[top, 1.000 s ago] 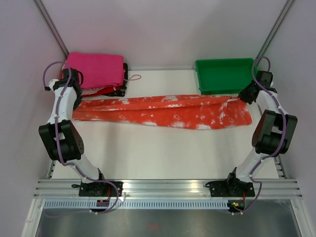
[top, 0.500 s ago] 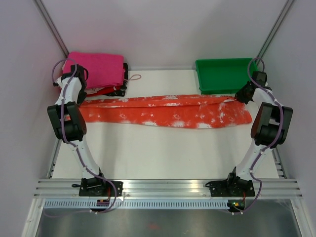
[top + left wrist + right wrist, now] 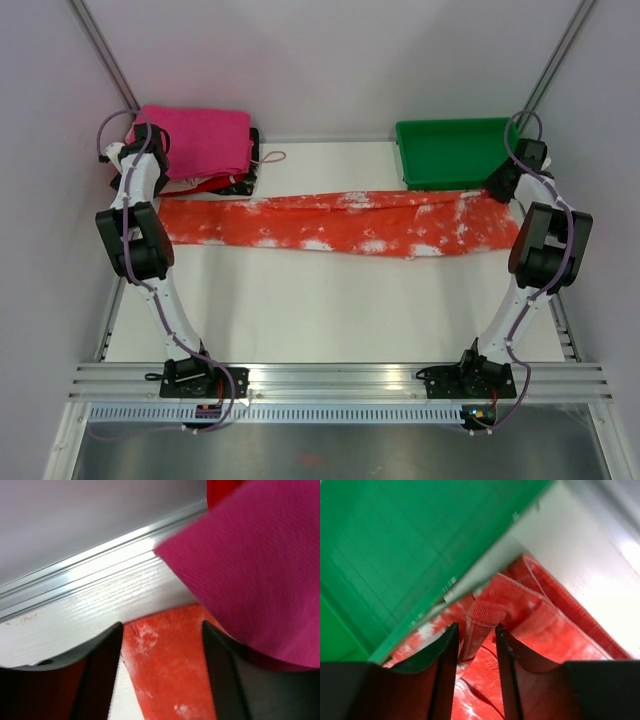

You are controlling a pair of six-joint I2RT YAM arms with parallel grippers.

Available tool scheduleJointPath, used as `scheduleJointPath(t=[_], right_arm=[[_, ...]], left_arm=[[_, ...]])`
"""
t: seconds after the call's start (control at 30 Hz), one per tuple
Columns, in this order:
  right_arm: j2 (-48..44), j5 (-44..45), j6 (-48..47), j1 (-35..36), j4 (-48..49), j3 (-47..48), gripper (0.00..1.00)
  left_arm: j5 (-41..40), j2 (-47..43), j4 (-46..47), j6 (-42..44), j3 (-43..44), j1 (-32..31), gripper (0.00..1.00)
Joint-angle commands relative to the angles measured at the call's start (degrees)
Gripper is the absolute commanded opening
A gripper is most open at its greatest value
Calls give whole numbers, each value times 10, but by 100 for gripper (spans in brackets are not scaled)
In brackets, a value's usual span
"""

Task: Fold and stack the trousers
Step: Fold the trousers

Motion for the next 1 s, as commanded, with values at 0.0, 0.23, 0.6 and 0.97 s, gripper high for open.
scheduleJointPath(t=[0.0, 0.23, 0.6, 0.97], right_arm=[[-18, 43, -37, -19, 42, 59, 43], [-111, -34, -73, -6, 8, 40, 95], [-257, -60, -96, 11, 28, -161, 62], [-170, -60, -90, 14, 53, -194, 0]], left_arm=[[-5, -60, 65, 73, 4, 10, 74], [50, -213, 134, 127, -102, 5, 85], [231, -401, 281, 126, -416, -22, 65], [296, -310, 320, 94, -442, -24, 2]])
